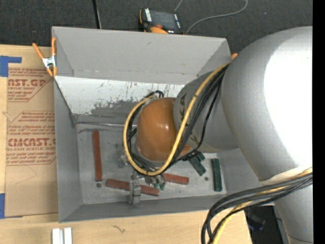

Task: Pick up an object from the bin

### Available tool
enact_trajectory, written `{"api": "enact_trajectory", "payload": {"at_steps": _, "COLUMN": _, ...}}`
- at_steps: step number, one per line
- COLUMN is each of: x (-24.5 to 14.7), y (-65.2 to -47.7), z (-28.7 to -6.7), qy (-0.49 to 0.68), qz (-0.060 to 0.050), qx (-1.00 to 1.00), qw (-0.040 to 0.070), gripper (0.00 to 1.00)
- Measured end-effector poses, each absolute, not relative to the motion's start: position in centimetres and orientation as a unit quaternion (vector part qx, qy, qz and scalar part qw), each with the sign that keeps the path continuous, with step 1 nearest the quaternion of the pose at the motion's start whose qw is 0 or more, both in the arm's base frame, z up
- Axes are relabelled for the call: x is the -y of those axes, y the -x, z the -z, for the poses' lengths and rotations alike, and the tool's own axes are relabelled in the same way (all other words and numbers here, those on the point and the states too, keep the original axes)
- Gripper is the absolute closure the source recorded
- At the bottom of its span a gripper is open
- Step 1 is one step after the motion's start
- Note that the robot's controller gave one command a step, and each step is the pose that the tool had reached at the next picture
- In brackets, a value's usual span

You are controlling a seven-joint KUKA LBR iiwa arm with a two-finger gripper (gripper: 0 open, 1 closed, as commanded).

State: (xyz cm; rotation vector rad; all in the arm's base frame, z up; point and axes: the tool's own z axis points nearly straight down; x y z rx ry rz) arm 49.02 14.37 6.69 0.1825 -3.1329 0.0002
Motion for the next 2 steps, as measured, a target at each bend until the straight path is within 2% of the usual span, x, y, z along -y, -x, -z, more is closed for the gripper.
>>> {"api": "enact_trajectory", "payload": {"at_steps": 1, "x": -14.4, "y": -49.2, "z": -6.9, "qy": -0.058, "qz": 0.001, "qx": 0.998, "qw": 0.0, "gripper": 1.0}}
{"api": "enact_trajectory", "payload": {"at_steps": 2, "x": -15.9, "y": -55.3, "z": -25.8, "qy": -0.174, "qz": 0.001, "qx": 0.985, "qw": -0.006, "gripper": 1.0}}
